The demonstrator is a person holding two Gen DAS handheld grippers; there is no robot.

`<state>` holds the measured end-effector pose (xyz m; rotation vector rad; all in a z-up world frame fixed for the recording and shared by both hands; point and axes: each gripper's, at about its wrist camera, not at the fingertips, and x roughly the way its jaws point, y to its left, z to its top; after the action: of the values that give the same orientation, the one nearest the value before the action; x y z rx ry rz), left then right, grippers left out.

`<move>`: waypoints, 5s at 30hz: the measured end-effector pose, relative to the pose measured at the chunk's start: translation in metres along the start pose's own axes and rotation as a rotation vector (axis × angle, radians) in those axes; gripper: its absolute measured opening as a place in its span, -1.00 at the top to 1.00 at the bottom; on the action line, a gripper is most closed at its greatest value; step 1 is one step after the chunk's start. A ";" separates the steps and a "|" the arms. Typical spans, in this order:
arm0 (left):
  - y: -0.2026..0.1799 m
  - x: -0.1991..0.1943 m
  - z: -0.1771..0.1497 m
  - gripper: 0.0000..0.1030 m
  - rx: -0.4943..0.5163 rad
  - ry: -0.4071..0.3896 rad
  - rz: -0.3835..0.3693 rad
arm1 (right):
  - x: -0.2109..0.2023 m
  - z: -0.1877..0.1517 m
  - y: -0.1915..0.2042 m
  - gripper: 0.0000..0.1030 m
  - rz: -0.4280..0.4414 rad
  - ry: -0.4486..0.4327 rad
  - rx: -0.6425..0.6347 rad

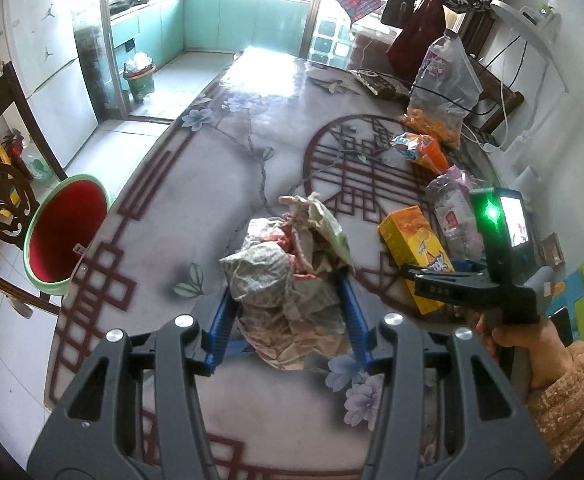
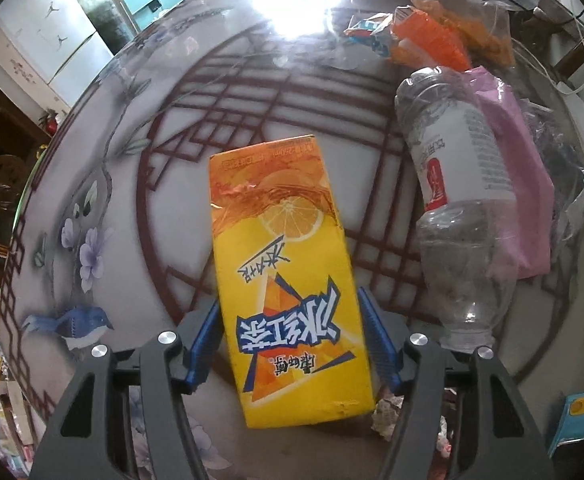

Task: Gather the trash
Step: 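Carry paper wad and carton over the red bucket and release both, then move both open tools back over the table toward the bottles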

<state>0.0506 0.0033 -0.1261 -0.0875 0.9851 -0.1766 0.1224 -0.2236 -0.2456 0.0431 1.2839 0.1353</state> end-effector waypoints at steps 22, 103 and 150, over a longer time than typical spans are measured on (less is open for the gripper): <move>0.008 -0.011 0.018 0.07 -0.009 -0.051 0.021 | -0.105 0.013 0.038 -0.18 0.162 -0.234 -0.017; 0.387 0.041 0.080 0.06 -0.180 0.036 0.093 | 0.006 0.134 0.432 -0.10 0.263 -0.069 -0.226; 0.292 0.024 0.082 -0.51 -0.075 -0.013 0.031 | -0.086 0.063 0.251 -0.65 0.124 -0.260 0.119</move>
<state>0.1636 0.2855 -0.1456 -0.1415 0.9796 -0.1106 0.1397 0.0175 -0.1193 0.2357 1.0285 0.1541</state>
